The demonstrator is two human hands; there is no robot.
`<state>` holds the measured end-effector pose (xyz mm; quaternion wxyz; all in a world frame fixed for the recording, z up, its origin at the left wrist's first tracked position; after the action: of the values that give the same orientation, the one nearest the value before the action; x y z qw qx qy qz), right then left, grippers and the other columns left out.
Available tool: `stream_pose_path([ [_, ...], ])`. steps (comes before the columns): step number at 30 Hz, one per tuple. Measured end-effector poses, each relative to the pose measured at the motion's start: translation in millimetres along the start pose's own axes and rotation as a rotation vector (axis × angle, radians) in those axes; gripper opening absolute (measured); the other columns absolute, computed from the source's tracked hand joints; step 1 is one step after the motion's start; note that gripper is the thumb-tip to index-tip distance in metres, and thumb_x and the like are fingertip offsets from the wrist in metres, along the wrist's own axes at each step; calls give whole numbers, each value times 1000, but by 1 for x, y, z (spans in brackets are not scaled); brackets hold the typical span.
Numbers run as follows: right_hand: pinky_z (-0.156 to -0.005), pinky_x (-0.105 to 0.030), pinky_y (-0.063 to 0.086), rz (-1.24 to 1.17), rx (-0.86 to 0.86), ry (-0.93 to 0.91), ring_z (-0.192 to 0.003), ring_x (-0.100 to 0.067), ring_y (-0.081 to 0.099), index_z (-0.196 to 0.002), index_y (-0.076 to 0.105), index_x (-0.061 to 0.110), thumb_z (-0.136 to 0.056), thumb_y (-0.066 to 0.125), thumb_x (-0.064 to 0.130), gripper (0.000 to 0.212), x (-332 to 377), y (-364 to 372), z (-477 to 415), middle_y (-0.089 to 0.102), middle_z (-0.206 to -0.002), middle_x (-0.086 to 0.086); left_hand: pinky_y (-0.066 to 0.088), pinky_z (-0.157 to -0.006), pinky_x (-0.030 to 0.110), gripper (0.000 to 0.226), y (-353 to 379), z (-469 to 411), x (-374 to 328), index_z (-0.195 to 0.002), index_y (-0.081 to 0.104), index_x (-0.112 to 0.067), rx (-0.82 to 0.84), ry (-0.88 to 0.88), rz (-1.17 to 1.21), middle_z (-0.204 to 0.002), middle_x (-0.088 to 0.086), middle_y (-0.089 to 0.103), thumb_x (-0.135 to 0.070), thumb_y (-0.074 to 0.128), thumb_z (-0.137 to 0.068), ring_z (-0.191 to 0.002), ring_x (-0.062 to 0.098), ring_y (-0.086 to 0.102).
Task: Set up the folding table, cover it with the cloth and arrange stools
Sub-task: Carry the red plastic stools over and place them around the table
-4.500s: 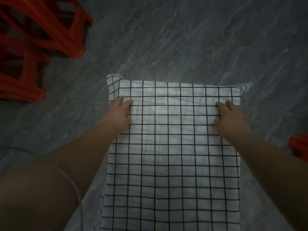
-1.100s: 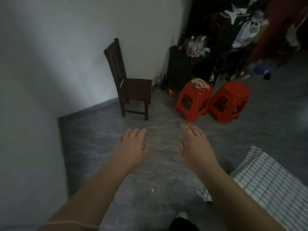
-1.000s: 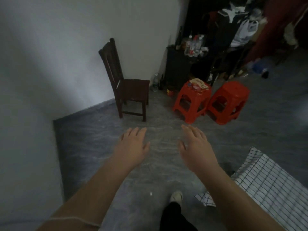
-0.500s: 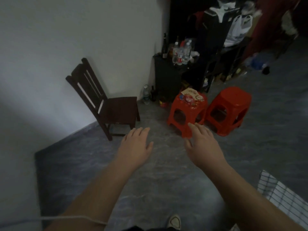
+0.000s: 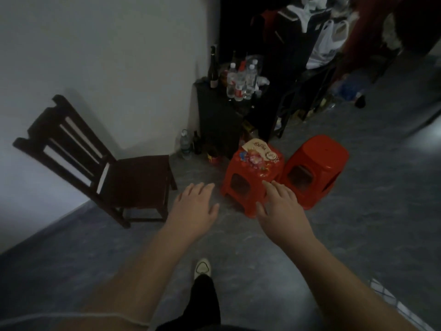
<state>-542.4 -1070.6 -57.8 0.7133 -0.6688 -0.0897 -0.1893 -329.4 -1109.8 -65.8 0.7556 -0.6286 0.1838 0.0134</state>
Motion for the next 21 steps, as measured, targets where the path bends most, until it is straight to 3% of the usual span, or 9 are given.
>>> stream_pose_path([
  [11, -118, -45, 31, -12, -18, 175, -149, -24, 23, -154, 30, 25, -97, 47, 44, 62, -2, 0, -195, 31, -160, 0, 23, -121, 46, 62, -25, -242, 10, -155, 24, -27, 128, 164, -64, -161, 3, 29, -49, 42, -100, -149, 26, 22],
  [21, -120, -43, 24, -20, -5, 317, -151, -24, 19, -155, 26, 26, -99, 43, 45, 62, -101, 4, -339, 27, -162, -1, 23, -121, 48, 63, 22, -432, -39, -155, 24, -26, 250, 224, -138, -161, 4, 28, -48, 42, -100, -150, 25, 22],
])
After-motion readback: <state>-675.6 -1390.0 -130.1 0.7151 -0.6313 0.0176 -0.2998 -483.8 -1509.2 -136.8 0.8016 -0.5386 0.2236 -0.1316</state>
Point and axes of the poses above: each hand's wrist, its own z-axis away from the middle knuckle, its own y-axis out of the palm, x = y × z, the point moved 4 cm from there along -z, towards the middle knuckle
